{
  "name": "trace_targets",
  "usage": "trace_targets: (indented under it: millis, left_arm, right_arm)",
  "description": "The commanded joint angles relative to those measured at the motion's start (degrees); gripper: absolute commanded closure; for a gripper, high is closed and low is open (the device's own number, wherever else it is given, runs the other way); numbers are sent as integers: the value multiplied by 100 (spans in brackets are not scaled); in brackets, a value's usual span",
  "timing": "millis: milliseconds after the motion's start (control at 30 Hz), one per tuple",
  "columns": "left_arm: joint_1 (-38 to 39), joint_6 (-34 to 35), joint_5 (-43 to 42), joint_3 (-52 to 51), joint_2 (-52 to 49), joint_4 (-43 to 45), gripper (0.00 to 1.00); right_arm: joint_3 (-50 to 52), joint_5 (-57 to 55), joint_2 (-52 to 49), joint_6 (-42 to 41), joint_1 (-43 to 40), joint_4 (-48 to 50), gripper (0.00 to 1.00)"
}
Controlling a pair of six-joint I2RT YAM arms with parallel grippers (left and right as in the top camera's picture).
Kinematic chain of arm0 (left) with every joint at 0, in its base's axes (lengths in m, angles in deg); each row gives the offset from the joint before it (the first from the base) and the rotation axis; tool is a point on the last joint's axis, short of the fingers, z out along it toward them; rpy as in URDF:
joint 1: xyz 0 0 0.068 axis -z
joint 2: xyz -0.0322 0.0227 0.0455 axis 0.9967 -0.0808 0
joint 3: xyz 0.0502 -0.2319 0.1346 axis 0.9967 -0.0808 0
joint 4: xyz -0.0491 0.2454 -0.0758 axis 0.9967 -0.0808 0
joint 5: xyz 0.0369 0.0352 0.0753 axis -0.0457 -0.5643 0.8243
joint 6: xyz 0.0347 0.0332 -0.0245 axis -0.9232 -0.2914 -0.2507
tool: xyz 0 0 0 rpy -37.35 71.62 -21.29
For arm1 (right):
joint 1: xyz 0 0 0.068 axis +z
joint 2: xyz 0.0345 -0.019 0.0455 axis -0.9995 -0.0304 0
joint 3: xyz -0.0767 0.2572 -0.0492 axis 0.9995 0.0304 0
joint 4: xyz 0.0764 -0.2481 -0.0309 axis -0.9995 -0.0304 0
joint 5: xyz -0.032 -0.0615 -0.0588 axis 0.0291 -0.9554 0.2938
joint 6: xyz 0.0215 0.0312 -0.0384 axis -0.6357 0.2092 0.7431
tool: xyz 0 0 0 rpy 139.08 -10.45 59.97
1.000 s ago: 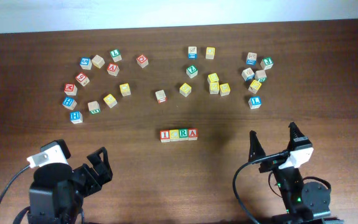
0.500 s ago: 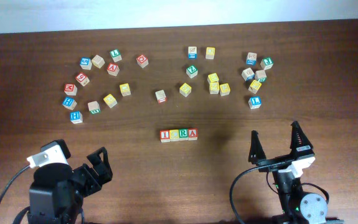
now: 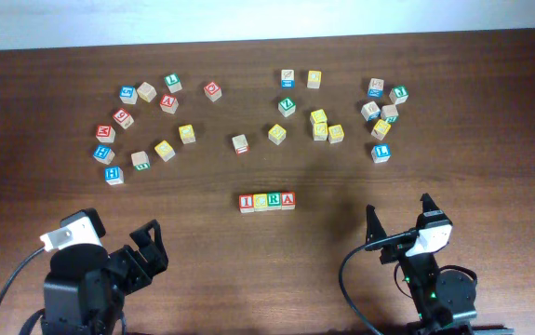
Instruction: Spell out ICRA
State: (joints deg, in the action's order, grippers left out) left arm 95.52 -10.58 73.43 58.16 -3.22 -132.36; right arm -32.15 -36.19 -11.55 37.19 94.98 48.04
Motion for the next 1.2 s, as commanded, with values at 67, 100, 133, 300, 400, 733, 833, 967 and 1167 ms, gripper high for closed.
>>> trace_targets:
  millis: [67, 100, 133, 300, 400, 733, 833, 967, 1167]
  left_arm:
    - [-20, 52, 63, -22, 26, -7, 1]
    - [-20, 52, 63, -22, 26, -7, 1]
    - [-20, 52, 63, -22, 26, -7, 1]
    - [-20, 52, 63, -22, 26, -4, 1]
    - [-20, 52, 63, -22, 26, -7, 1]
    - [-20, 52, 63, -22, 26, -7, 1]
    - [-20, 52, 63, -22, 26, -7, 1]
    - [-20, 52, 63, -22, 26, -7, 1]
    - [-20, 52, 63, -22, 26, -7, 1]
  right_arm:
    - [28, -199, 61, -11, -48, -66, 2]
    - [28, -199, 61, -11, -48, -66, 2]
    - [28, -199, 61, -9, -48, -66, 2]
    - [28, -201, 61, -9, -48, -66, 2]
    - [28, -223, 61, -9, -48, -66, 2]
    - [28, -201, 61, 122, -48, -68, 2]
    - [28, -203, 61, 120, -48, -68, 2]
    - [28, -221, 61, 120, -50, -68, 2]
    - [28, -199, 61, 118, -48, -63, 2]
